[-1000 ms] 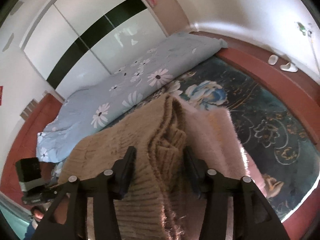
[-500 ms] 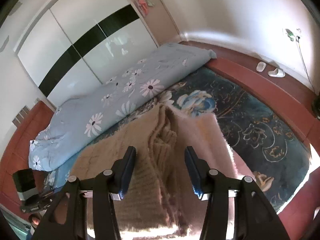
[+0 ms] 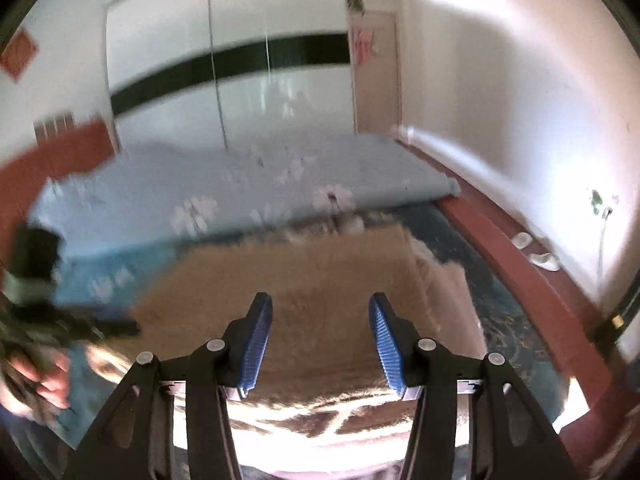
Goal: Fold clothes
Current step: 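Carry the sweater with both grippers and lower it onto the folded clothes stack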
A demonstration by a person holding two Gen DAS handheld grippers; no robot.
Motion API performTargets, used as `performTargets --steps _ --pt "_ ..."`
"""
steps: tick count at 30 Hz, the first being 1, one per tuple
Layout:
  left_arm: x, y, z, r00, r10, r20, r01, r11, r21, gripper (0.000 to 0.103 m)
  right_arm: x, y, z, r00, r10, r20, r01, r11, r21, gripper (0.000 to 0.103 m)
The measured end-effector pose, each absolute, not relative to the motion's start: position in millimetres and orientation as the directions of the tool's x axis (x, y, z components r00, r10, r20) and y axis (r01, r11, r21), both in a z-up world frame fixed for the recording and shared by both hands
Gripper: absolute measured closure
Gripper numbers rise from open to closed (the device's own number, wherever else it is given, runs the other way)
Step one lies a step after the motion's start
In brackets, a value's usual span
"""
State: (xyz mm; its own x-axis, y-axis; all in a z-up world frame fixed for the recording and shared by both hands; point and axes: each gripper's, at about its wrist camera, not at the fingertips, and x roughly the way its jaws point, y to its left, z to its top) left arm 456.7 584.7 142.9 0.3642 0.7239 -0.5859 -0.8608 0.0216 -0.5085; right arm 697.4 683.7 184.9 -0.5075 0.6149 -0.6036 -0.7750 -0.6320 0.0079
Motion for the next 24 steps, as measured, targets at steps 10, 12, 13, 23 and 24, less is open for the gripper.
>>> performTargets --steps 10,12,13,23,24 --pt "506 609 147 0.399 0.698 -0.594 -0.882 0.116 -0.456 0.035 748 737 146 -0.454 0.581 -0.675 -0.843 -0.525 0.115 0.046" --pt "511 609 147 0.389 0.698 -0.601 -0.893 0.126 -0.431 0.035 756 741 137 -0.472 0.571 -0.672 -0.843 -0.516 0.154 0.043" --pt "509 606 148 0.395 0.702 -0.593 -0.89 0.131 -0.437 0.035 761 745 133 -0.492 0.563 -0.664 -0.838 -0.512 0.187 0.039" --pt "462 575 149 0.371 0.734 -0.569 -0.878 0.078 -0.473 0.035 767 733 145 -0.554 0.586 -0.591 -0.818 -0.513 0.259 0.036" --pt "459 574 146 0.37 0.731 -0.573 -0.876 0.07 -0.477 0.035 764 730 150 -0.552 0.593 -0.586 -0.819 -0.519 0.245 0.036"
